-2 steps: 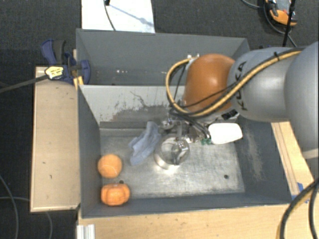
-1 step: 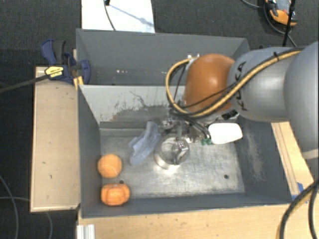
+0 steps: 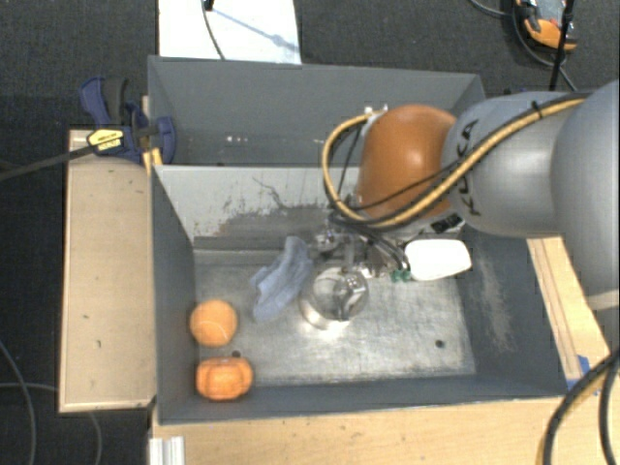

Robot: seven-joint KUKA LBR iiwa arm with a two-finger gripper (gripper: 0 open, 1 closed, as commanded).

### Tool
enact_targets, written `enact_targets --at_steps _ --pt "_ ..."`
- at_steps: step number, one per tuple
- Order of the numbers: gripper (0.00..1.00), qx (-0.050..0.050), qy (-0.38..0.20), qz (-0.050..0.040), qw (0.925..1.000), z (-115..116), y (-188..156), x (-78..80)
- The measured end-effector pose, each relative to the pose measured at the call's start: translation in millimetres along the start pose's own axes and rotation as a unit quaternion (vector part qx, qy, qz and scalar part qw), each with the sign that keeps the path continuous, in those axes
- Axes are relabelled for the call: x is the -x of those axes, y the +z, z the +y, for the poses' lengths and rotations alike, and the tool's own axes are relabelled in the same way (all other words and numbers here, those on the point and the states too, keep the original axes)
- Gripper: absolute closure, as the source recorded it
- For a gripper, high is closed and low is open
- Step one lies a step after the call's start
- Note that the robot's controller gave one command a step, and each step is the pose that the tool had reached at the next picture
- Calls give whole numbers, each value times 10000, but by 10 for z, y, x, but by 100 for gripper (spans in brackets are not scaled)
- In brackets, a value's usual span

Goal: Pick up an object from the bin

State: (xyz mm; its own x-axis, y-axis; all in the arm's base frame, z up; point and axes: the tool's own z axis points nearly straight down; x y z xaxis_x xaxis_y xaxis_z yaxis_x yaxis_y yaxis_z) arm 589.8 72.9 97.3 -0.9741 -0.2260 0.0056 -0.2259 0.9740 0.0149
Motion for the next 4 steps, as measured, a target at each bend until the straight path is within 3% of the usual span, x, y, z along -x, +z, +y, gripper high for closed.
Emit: enact_targets --at_steps 4 --pt "100 0 21 1 10000 -1 0 0"
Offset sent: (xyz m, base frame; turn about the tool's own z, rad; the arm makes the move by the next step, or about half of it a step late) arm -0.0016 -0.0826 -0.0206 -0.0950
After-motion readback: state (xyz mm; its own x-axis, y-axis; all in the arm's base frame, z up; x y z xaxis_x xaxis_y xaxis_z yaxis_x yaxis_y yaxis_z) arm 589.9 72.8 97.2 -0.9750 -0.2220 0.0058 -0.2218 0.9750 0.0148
